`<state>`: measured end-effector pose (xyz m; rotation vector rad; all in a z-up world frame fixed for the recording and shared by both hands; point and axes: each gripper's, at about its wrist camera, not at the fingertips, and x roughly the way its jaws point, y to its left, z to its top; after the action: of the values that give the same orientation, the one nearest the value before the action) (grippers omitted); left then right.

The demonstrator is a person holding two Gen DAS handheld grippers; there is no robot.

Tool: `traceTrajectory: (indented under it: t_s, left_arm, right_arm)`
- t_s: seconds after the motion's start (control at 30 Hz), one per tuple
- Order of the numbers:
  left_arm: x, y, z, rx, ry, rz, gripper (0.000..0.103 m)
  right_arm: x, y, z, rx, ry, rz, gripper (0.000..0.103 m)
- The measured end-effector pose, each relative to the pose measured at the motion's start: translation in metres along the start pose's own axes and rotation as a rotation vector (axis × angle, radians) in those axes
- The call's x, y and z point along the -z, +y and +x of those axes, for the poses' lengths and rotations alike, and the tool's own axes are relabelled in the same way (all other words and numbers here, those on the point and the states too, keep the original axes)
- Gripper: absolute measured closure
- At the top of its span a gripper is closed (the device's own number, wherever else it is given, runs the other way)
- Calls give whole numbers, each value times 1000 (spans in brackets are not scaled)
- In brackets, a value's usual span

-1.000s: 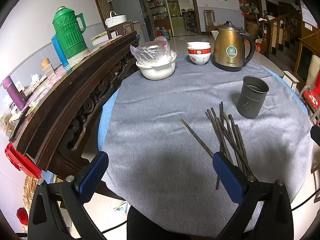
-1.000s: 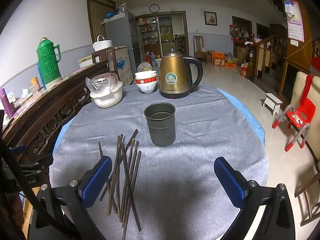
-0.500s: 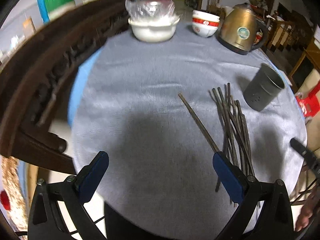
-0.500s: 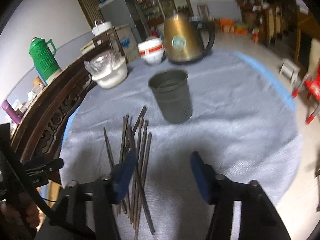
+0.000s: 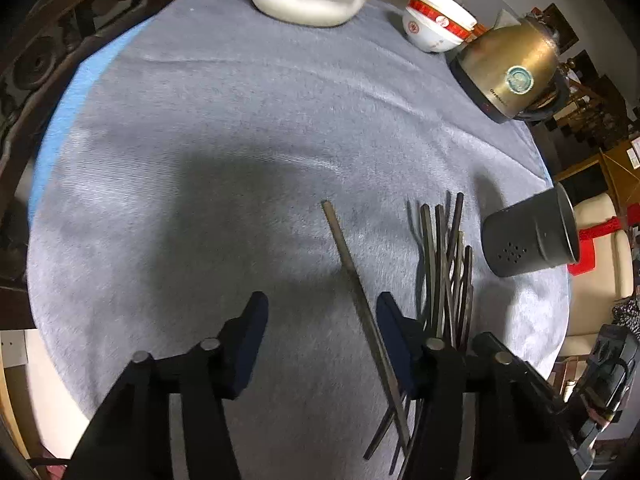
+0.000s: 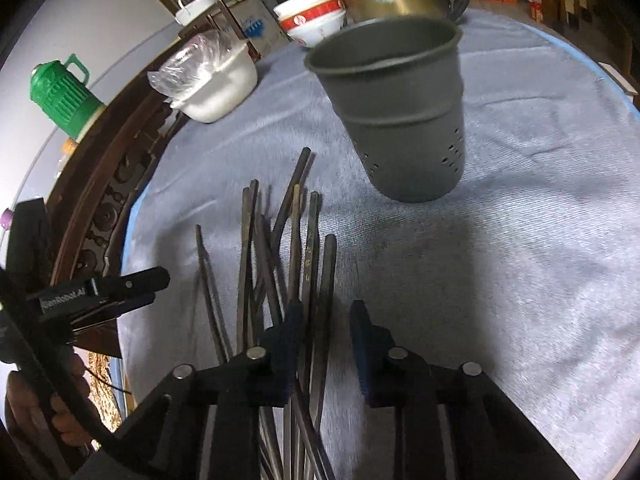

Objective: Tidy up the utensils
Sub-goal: 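Close the left tool on one chopstick while the right tool grasps another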

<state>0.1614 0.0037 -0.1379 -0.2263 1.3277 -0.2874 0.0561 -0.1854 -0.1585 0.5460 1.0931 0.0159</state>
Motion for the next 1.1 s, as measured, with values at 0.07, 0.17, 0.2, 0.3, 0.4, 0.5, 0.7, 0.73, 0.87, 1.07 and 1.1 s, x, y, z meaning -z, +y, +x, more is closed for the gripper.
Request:
traceTrajectory:
  t_s: [0.07, 0.17, 0.2, 0.3, 0.4, 0.5, 0.7, 0.73, 0.87, 1.07, 1.1]
  left_arm:
    - [-5, 0, 6, 11, 15, -11, 53]
    - [-12, 0, 15, 9, 40, -28, 66]
    - [-13, 0, 18, 14, 47, -31, 67]
    - [-16, -1, 23, 9, 53, -36, 69]
    - [-20, -6, 25, 7, 54, -31, 71]
    - [-23, -11, 28, 3, 62, -23, 83]
    - [-25, -17, 33, -26, 69, 8, 92]
    - [-27, -18, 33, -27, 76, -2, 92]
    - [-31, -18, 33, -13, 88, -18, 86]
    - [-37, -23, 38, -19, 71, -16, 86]
    - [-38, -22, 38, -20, 67, -19, 90]
  right_arm:
    - [-4, 0, 8, -3, 10, 15, 82]
    - [-8, 0, 14, 14, 12, 23, 85]
    - [-10, 1, 17, 22, 20, 26, 87]
    - [-13, 6, 19, 45, 24, 8, 89]
    - [-16, 13, 22, 76, 29, -22, 91]
    - [-17, 14, 21, 94, 34, -40, 95]
    - [-17, 2, 11, 182, 52, -48, 95]
    - [-17, 1, 11, 182, 59, -45, 95]
    - [-23, -5, 13, 162, 86, -2, 92]
    - [-31, 10, 25, 196, 64, -76, 93]
    - [-32, 10, 25, 191, 61, -79, 95]
